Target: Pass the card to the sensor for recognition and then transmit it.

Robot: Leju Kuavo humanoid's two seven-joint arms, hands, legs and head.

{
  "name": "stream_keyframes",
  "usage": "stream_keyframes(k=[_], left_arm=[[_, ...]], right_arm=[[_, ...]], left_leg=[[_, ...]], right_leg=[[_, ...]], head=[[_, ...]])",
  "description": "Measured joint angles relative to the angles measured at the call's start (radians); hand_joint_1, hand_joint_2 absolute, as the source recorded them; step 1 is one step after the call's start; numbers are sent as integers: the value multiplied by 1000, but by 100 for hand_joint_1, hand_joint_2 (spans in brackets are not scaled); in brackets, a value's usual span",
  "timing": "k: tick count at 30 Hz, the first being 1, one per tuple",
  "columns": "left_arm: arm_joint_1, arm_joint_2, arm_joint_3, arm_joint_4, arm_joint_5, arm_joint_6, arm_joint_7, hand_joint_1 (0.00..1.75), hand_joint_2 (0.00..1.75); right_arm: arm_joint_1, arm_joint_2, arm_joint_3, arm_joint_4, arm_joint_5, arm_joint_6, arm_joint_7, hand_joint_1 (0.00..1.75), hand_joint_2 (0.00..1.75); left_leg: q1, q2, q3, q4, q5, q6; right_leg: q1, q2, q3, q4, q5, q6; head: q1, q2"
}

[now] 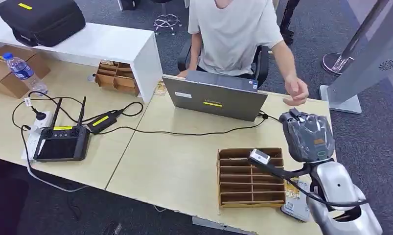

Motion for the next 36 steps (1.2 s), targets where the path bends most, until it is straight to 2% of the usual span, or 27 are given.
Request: stream_keyframes(k=[13, 25, 36], left_arm=[[1, 3, 0, 0, -11, 3, 10, 0, 175], [1, 2, 0, 0, 4, 9, 7, 0, 175], [1, 2, 16, 0, 6, 9, 0, 0, 175]], right_arm=[[35, -14, 3, -100, 18, -18, -3, 175, 175], [72, -102, 19, -256, -12, -24, -37, 175, 175], [144, -154, 23, -298, -25, -42, -37, 175, 175]], left_leg=[[0, 0, 0, 0, 0, 0], [0, 0, 0, 0, 0, 0], [0, 0, 0, 0, 0, 0]], right_leg=[[0, 0, 0, 0, 0, 0], [0, 0, 0, 0, 0, 0], [0, 0, 0, 0, 0, 0]], head=[[0, 0], [0, 0], [1, 0]])
